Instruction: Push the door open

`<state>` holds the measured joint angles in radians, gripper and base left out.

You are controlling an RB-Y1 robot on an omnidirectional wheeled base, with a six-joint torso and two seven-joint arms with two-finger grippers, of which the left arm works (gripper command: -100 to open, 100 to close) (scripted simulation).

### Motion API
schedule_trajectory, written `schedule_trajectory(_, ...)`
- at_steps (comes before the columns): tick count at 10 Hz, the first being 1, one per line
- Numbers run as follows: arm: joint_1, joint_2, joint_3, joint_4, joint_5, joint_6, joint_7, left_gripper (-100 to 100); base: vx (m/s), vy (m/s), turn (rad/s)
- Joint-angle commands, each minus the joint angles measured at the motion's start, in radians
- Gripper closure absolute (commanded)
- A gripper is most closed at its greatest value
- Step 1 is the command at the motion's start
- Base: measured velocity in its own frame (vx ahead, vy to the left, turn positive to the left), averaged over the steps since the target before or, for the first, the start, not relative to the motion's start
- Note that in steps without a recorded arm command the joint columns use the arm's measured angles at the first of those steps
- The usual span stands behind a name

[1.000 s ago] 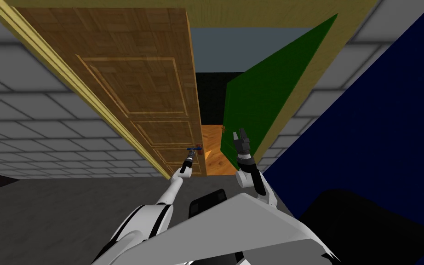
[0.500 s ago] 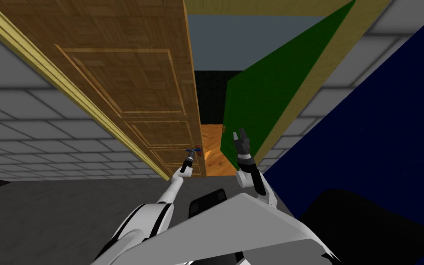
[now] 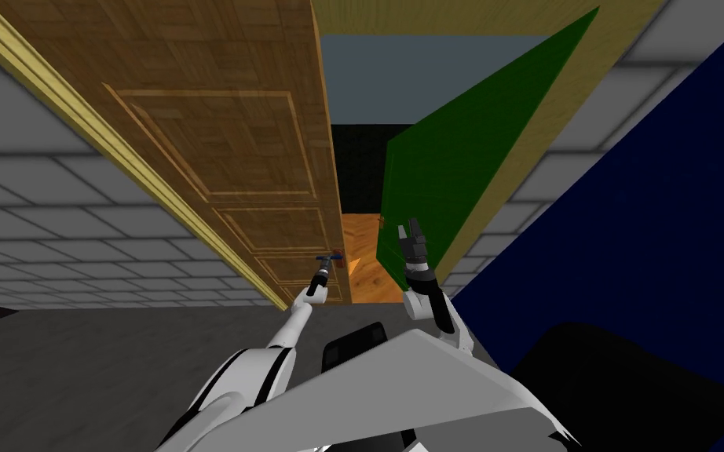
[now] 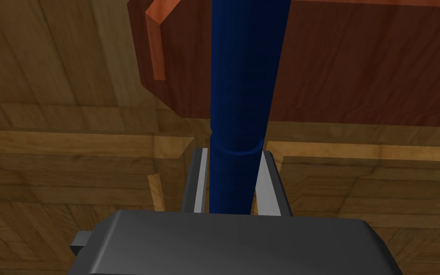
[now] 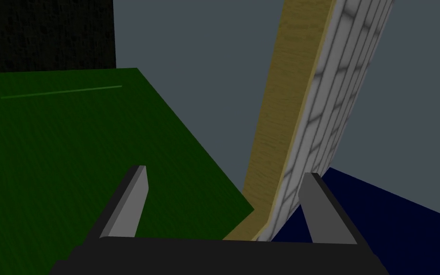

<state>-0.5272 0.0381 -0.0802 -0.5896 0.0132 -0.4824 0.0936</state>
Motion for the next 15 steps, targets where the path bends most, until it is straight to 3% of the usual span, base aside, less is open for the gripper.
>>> schedule_trajectory(1, -0.003, 0.016, 0.015, -0.017, 0.004, 0.005, -0.004, 100, 0.182, -0.113, 0.063)
schedule_trajectory(7, -0.001, 0.03, 0.037, -0.015, 0.011, 0.005, -0.013, 100, 0.094, -0.061, 0.02)
schedule_trajectory(13, 0.005, 0.058, 0.095, -0.011, 0.029, 0.004, -0.034, 100, 0.132, -0.096, 0.05)
schedule_trajectory(15, 0.005, 0.058, 0.095, -0.009, 0.029, 0.004, -0.034, 100, 0.092, -0.065, 0.015)
